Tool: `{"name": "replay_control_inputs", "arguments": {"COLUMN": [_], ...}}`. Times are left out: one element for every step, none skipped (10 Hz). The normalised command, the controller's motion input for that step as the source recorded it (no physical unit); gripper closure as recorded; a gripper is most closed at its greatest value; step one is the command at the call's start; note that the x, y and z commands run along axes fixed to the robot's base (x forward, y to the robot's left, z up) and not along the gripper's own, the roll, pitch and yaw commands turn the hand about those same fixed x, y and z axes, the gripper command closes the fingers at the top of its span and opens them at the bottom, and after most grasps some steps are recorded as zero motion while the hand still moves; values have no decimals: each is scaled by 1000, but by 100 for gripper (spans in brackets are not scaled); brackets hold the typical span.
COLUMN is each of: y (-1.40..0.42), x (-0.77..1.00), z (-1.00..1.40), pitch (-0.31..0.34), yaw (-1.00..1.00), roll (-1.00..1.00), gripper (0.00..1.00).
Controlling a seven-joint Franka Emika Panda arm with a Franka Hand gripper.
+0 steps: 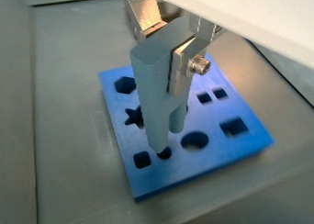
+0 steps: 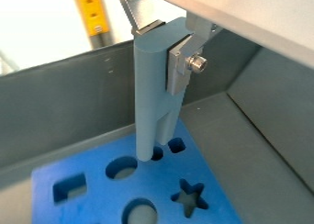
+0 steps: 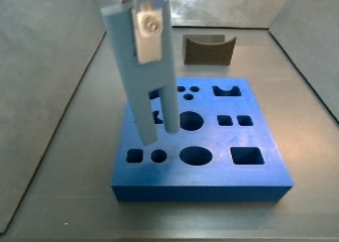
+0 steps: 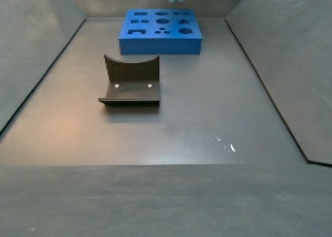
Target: Insert the square-circle object.
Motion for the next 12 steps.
{"name": "replay_control_inputs", "arguments": {"y": [-89, -23, -6, -29, -129, -303, -237, -14, 14, 0, 0, 0], "x": [0, -11, -54, -111, -97, -31, 0, 31, 0, -26, 0, 57], "z": [-163, -180, -163, -134, -263, -314, -249, -9, 0, -337, -391, -426], "pitch": [0, 6, 19, 66, 86, 74, 27, 0, 0, 1, 6, 27], "yaw": [-1000, -1000, -986, -943, -917, -811, -677, -223, 0, 0, 37, 0], "roll": [80, 130, 181, 204, 169, 87, 43, 40, 4, 179, 179, 107], "gripper": [100, 100, 100, 100, 100, 100, 100, 100, 100, 100, 100, 100]}}
